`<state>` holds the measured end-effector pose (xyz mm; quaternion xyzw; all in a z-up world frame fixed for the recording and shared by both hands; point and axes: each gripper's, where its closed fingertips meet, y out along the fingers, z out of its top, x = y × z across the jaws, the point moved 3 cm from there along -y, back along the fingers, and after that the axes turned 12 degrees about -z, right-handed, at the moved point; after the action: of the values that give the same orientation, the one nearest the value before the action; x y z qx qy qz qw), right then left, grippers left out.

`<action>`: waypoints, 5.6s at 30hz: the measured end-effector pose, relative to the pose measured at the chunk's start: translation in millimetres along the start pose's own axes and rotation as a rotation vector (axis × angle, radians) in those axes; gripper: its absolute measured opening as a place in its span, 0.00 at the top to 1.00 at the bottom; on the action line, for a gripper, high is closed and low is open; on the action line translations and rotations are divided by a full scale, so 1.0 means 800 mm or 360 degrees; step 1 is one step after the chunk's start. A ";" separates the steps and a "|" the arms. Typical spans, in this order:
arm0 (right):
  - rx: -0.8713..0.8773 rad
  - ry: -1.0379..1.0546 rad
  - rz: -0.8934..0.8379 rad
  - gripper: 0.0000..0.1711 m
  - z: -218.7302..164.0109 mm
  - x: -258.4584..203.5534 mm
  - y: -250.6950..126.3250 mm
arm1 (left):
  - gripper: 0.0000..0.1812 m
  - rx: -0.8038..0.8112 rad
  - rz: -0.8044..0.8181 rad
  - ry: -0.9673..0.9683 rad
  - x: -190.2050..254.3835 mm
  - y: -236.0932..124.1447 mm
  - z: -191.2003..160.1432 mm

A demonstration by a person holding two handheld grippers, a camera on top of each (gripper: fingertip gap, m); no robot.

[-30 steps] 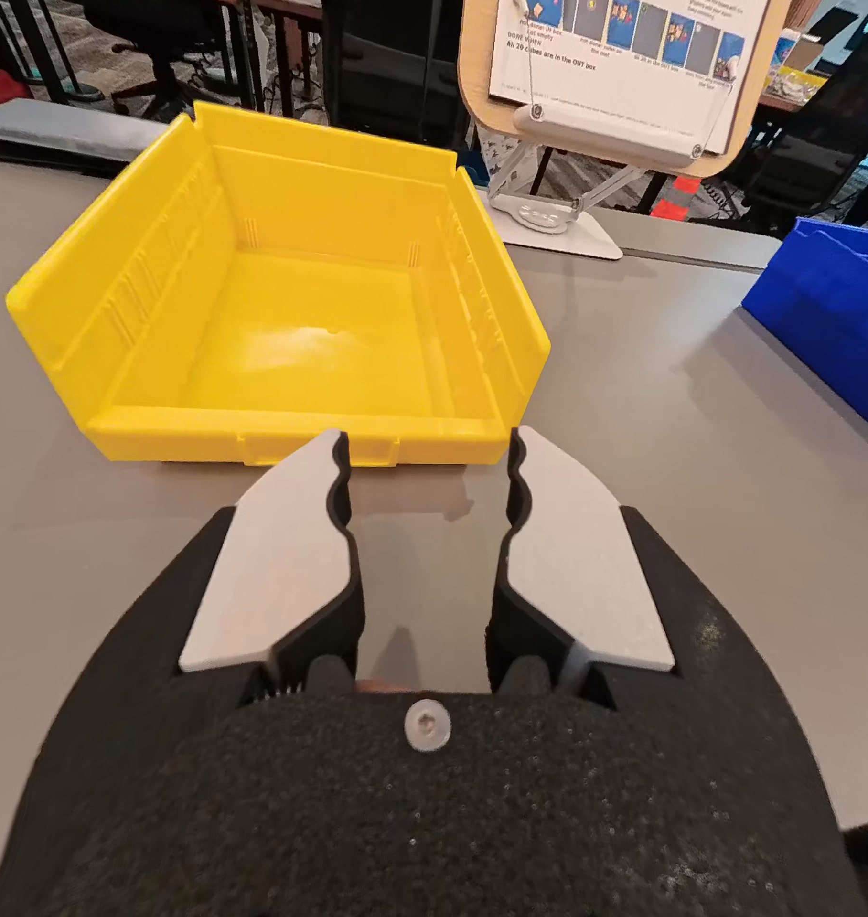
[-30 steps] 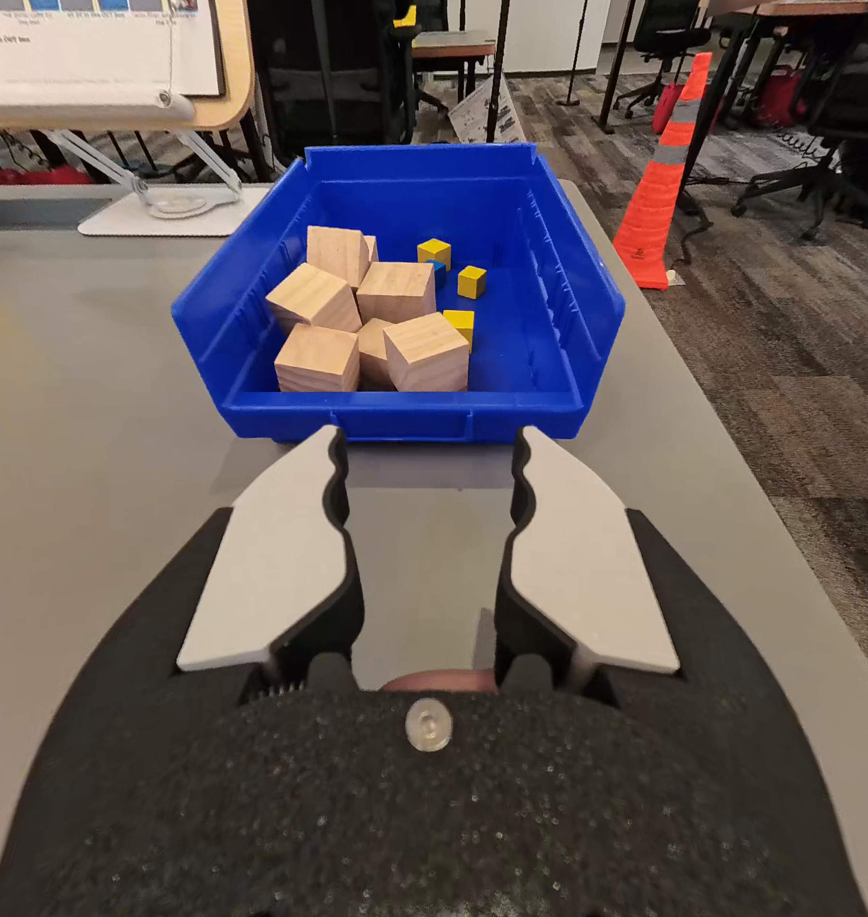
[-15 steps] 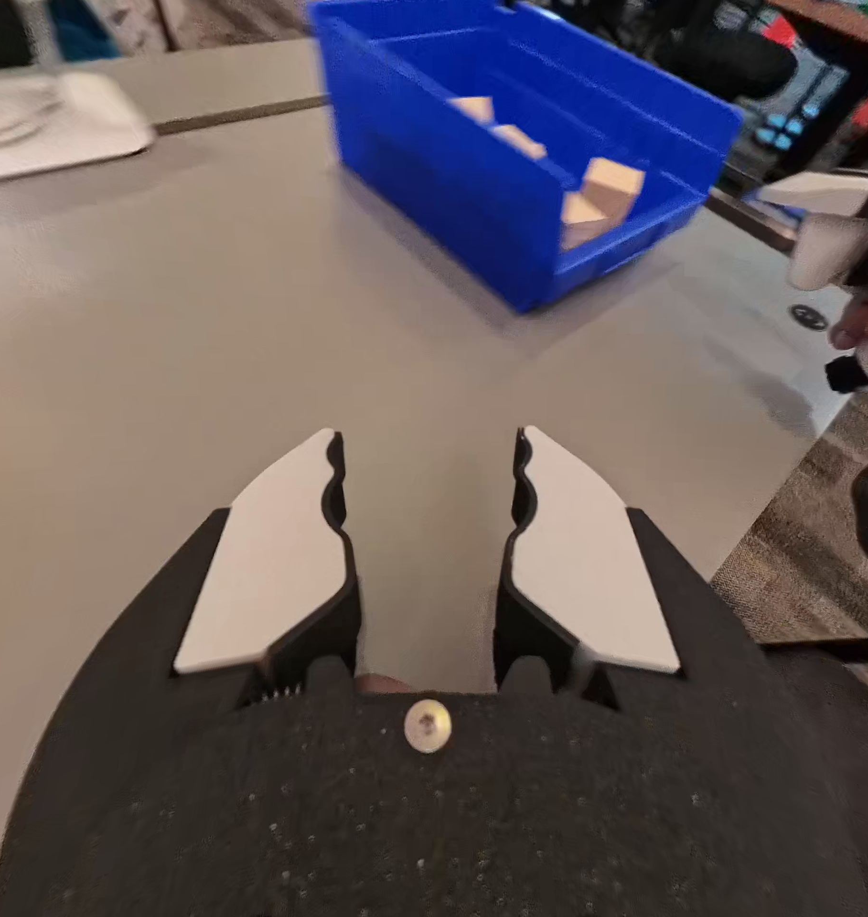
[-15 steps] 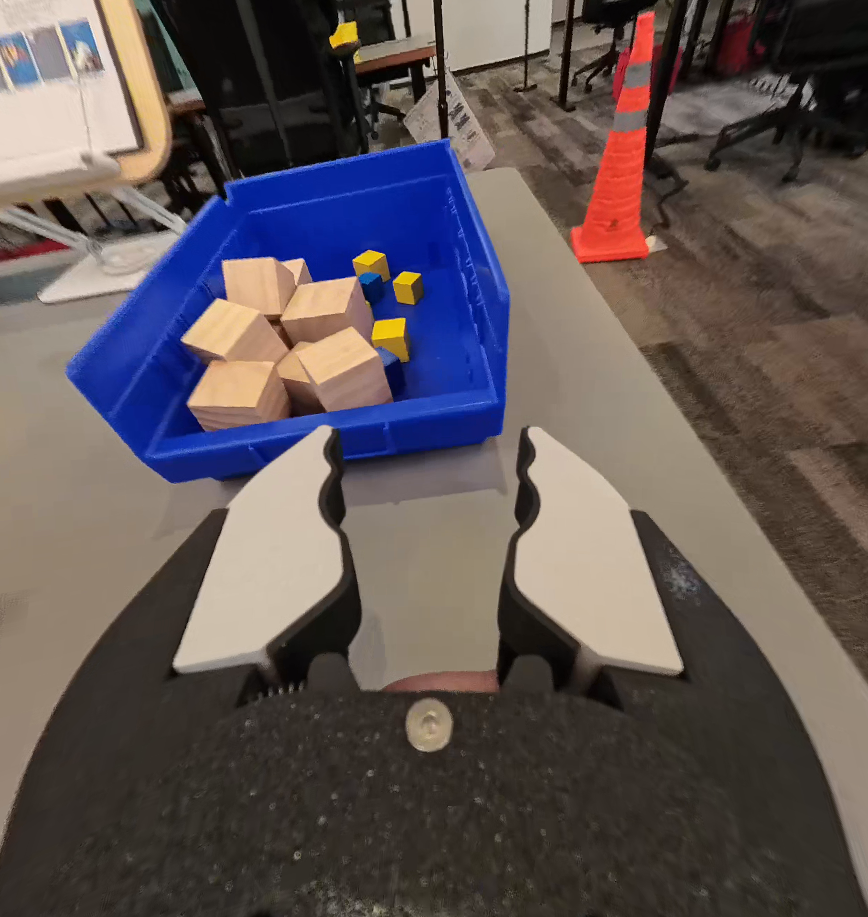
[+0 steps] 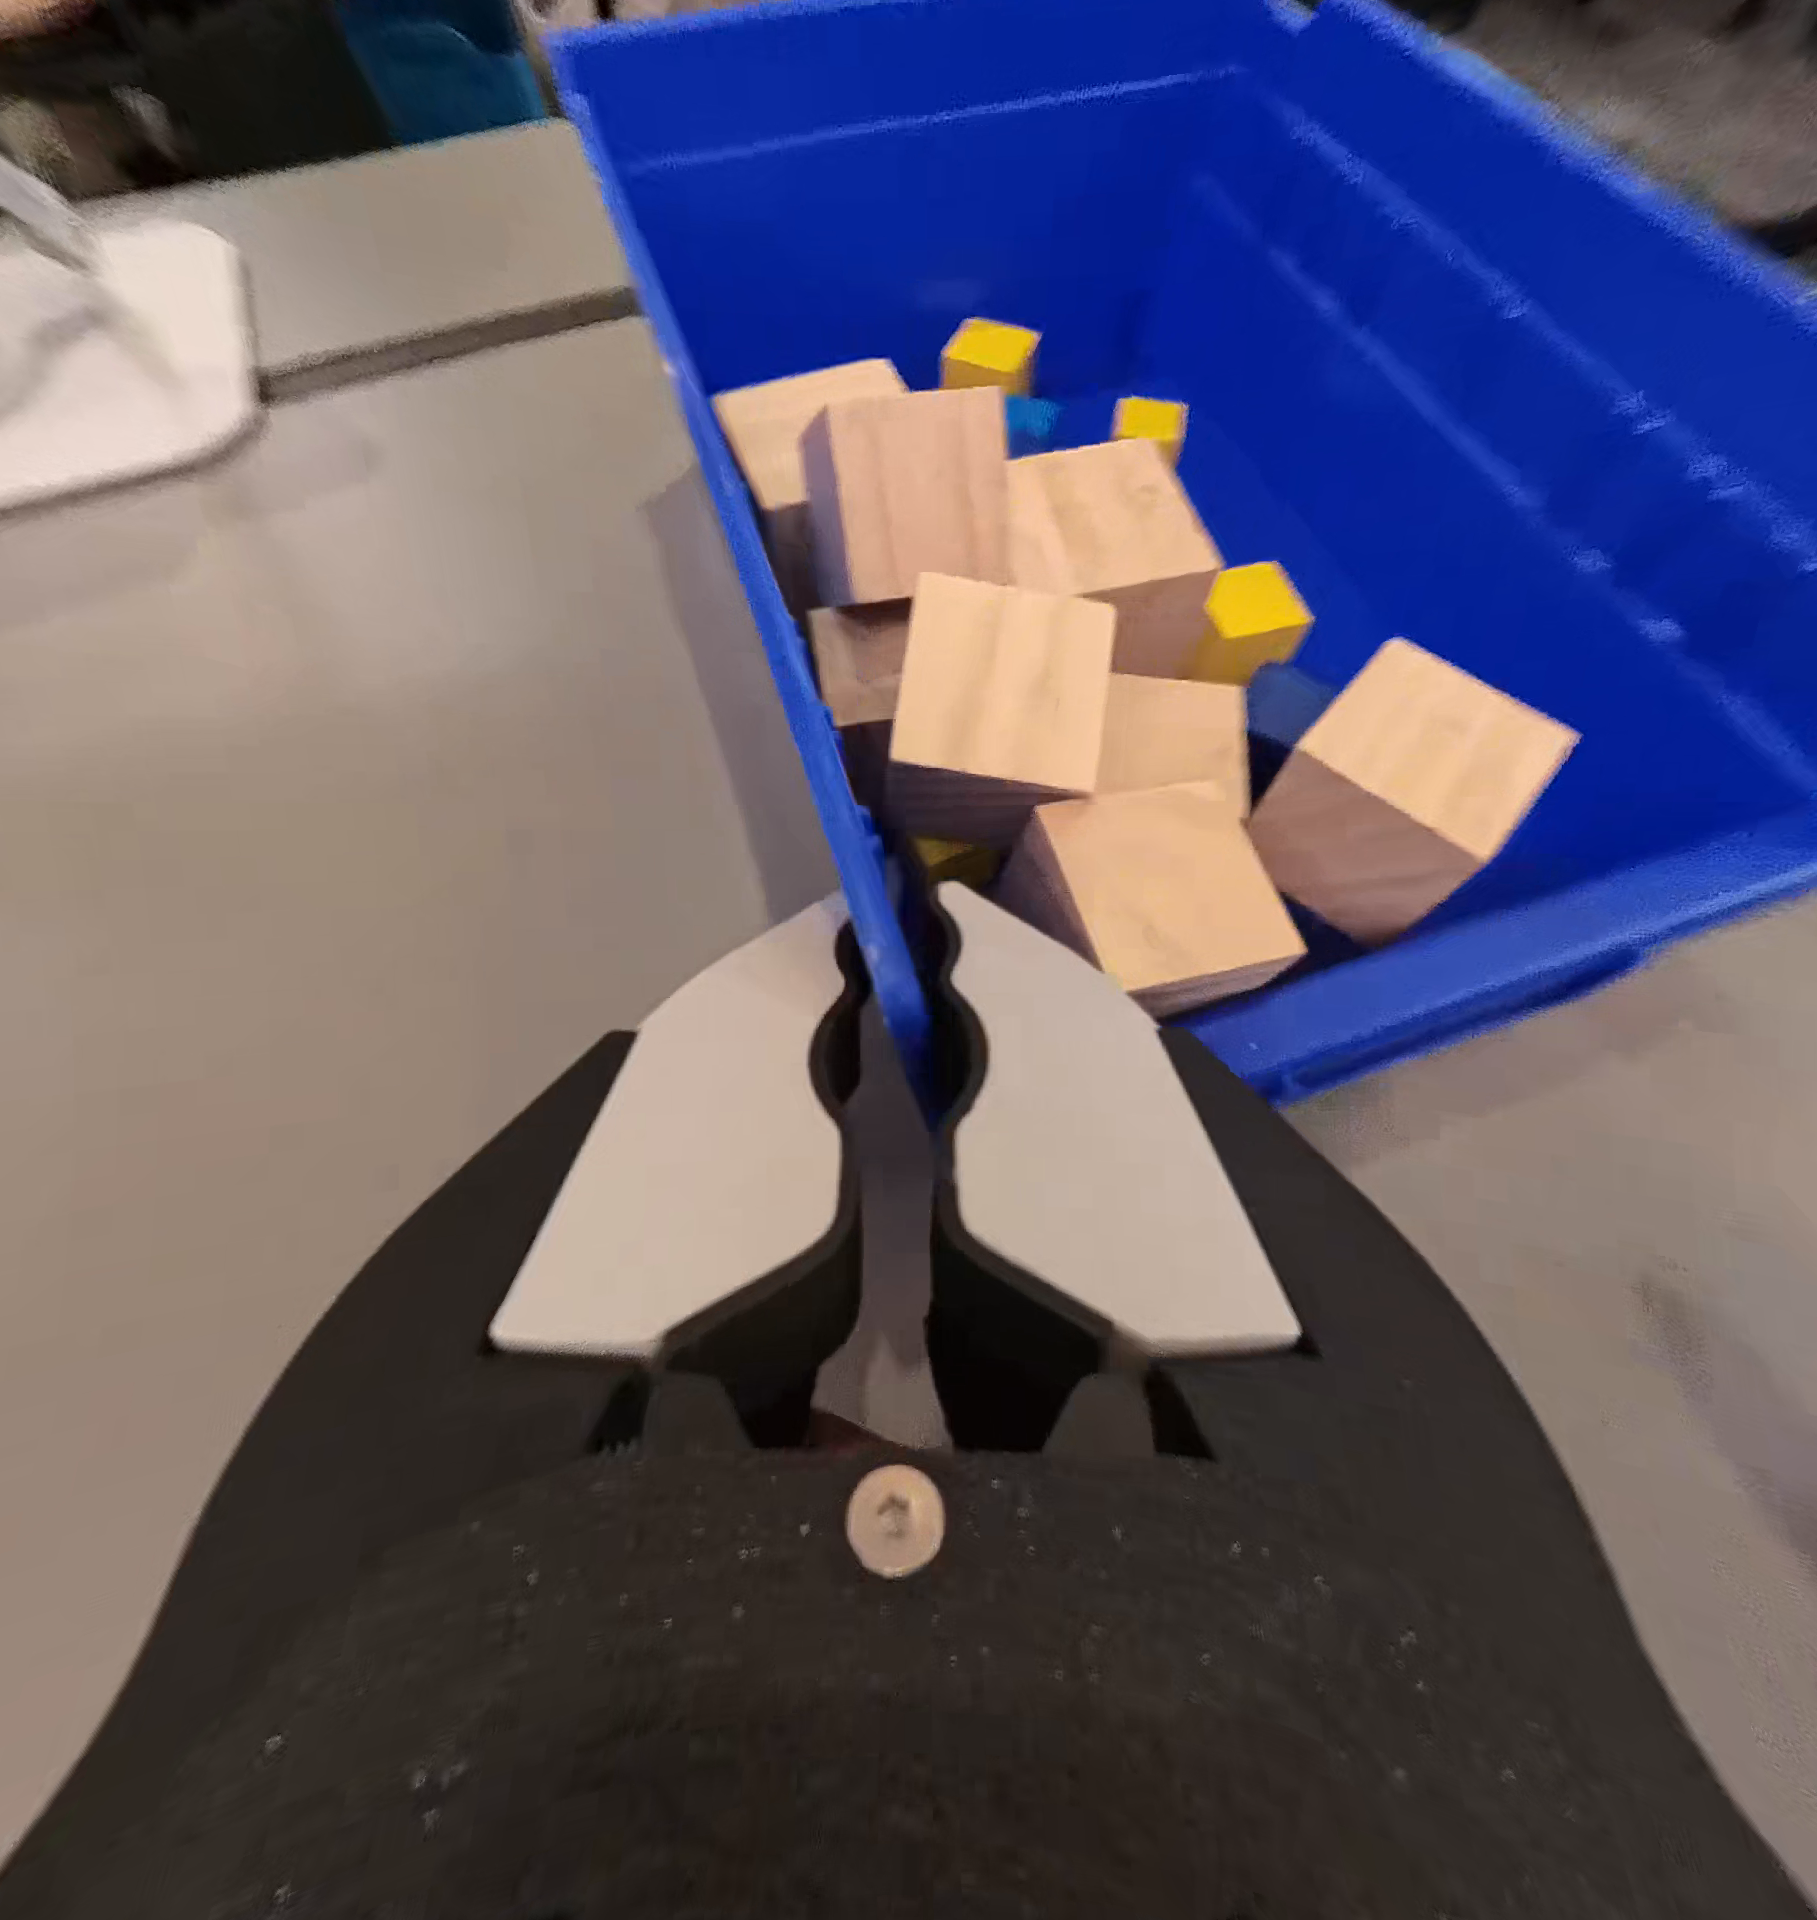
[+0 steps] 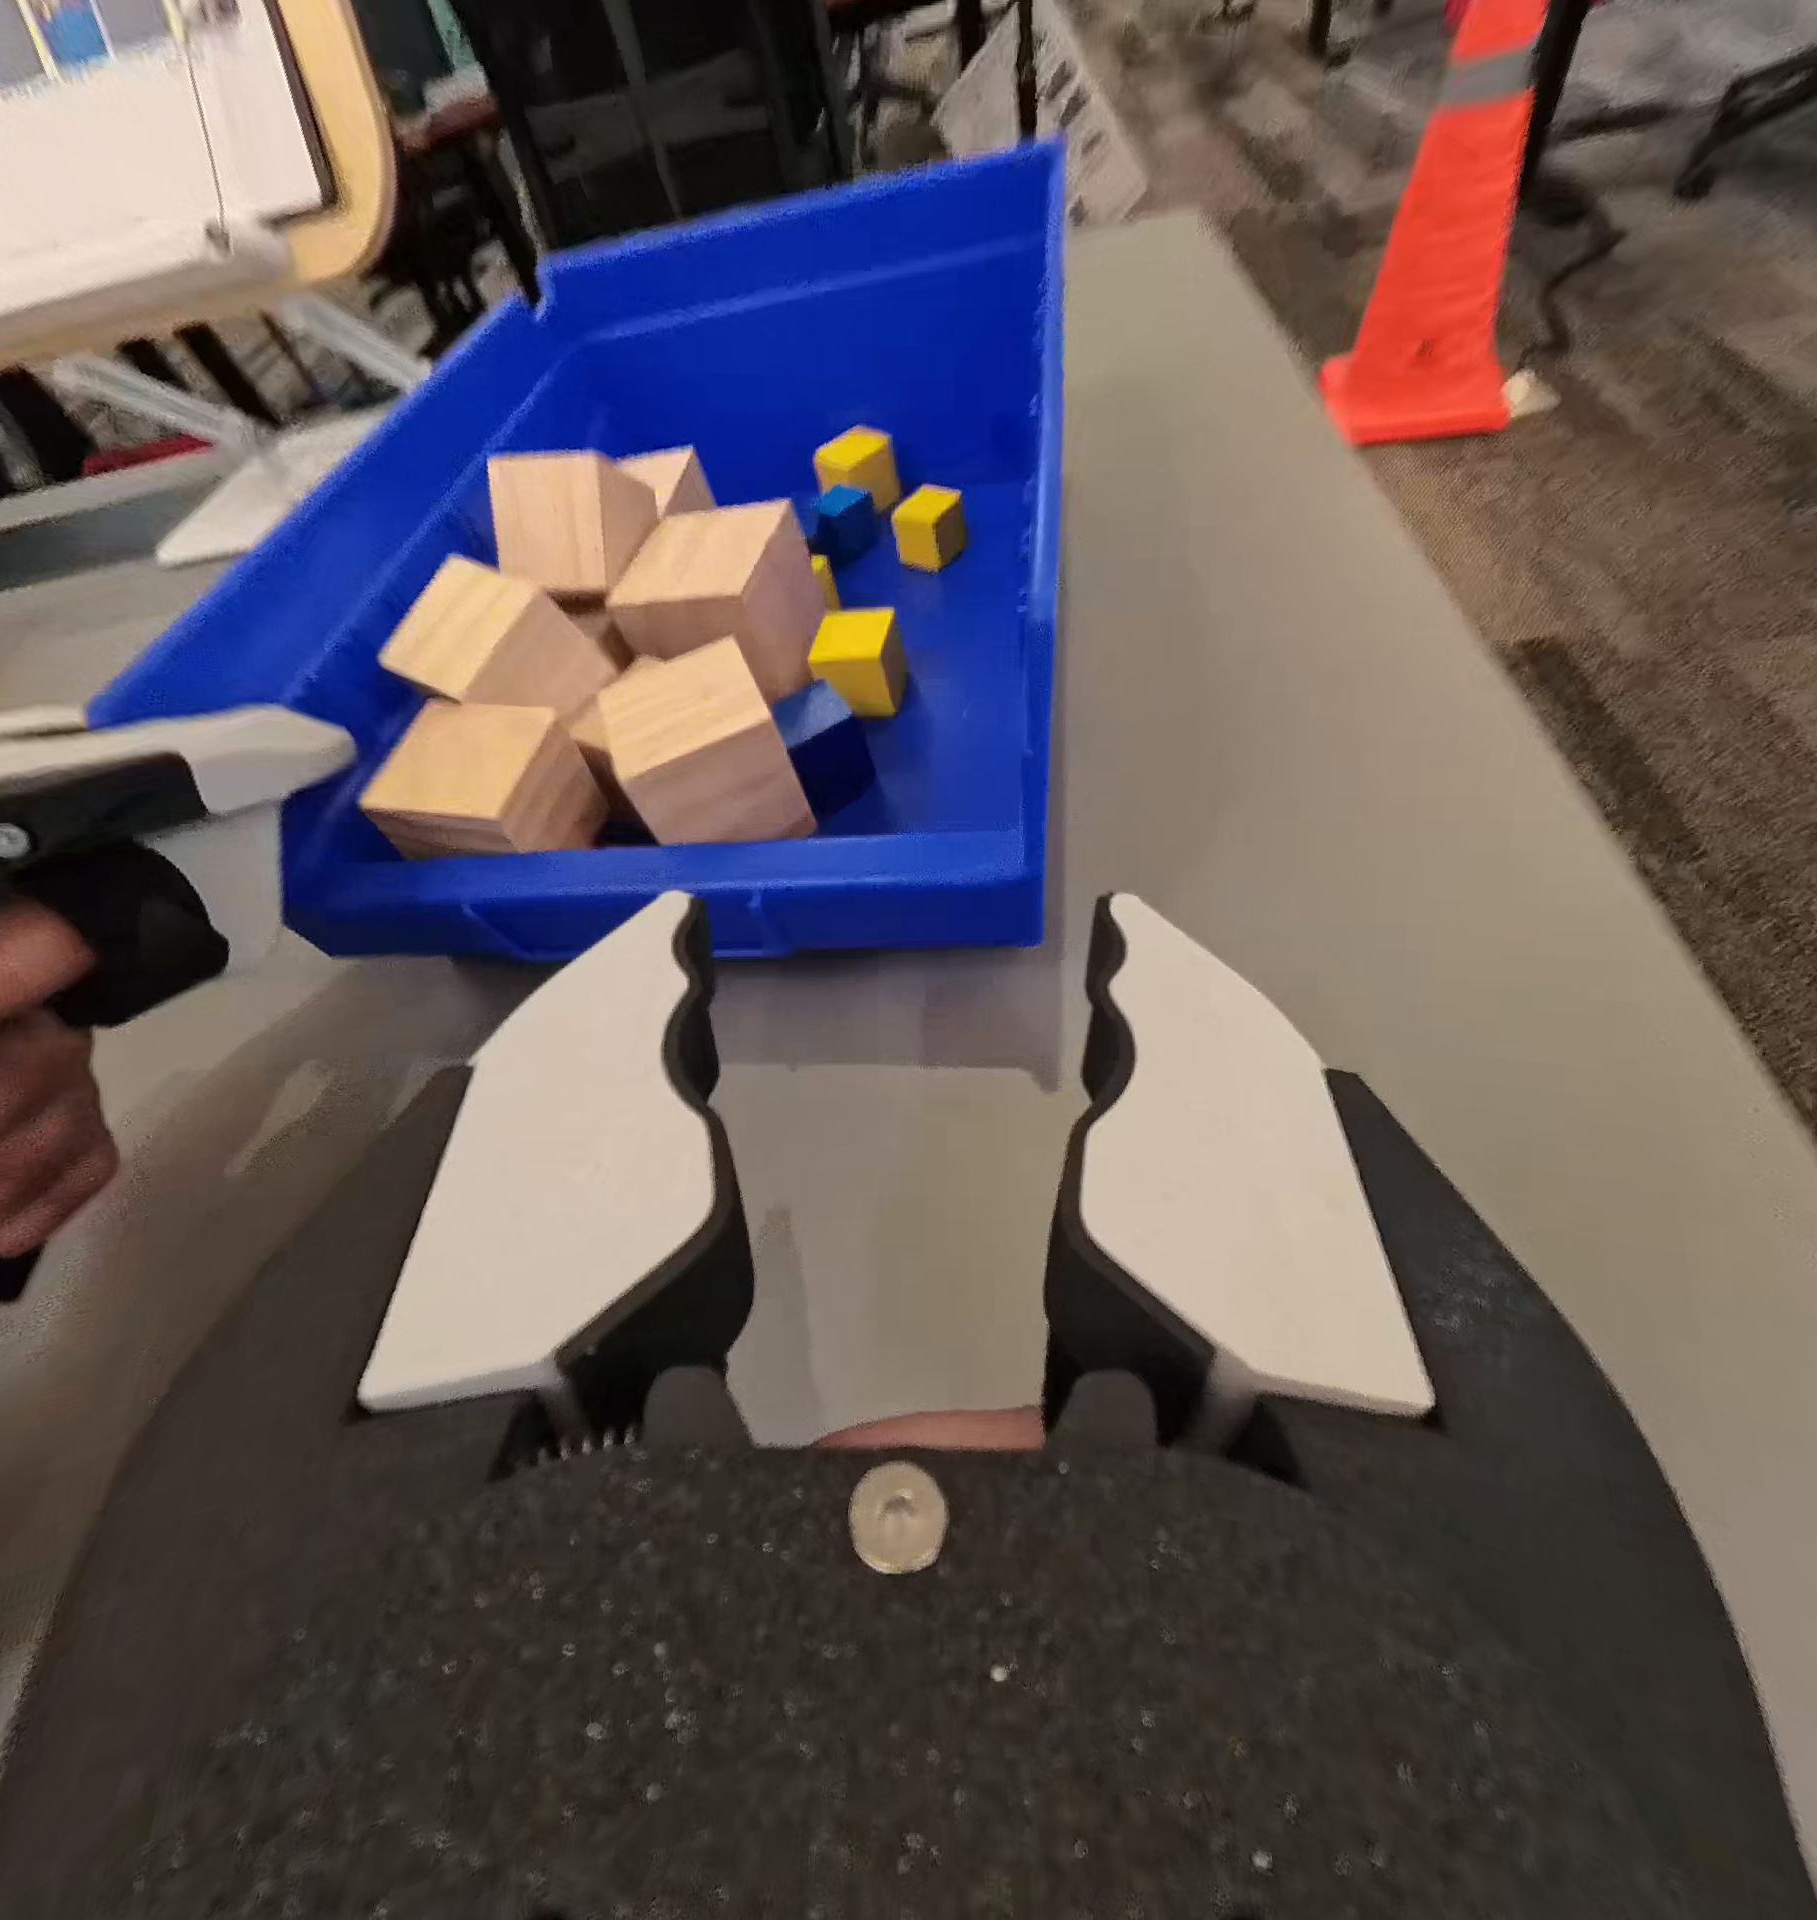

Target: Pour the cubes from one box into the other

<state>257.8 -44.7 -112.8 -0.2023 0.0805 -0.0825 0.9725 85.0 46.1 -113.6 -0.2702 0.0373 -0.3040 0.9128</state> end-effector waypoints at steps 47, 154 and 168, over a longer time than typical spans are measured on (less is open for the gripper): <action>-0.0012 0.0287 0.0380 0.83 -0.009 -0.369 -0.001 | 0.72 0.0183 0.0351 -0.0151 -0.318 -0.292 -0.093; 0.0178 -0.0335 0.0441 0.66 0.017 -0.346 -0.014 | 0.66 0.0253 0.0236 -0.0218 -0.328 -0.270 -0.080; -0.0087 -0.0429 0.0024 0.98 -0.053 -0.411 0.037 | 0.98 0.0172 0.0363 -0.0208 -0.353 -0.244 -0.093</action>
<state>-66.8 29.8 -122.9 -0.2374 -0.0473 -0.0451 0.9692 -266.2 43.1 -103.1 -0.2340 -0.0082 -0.1817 0.9551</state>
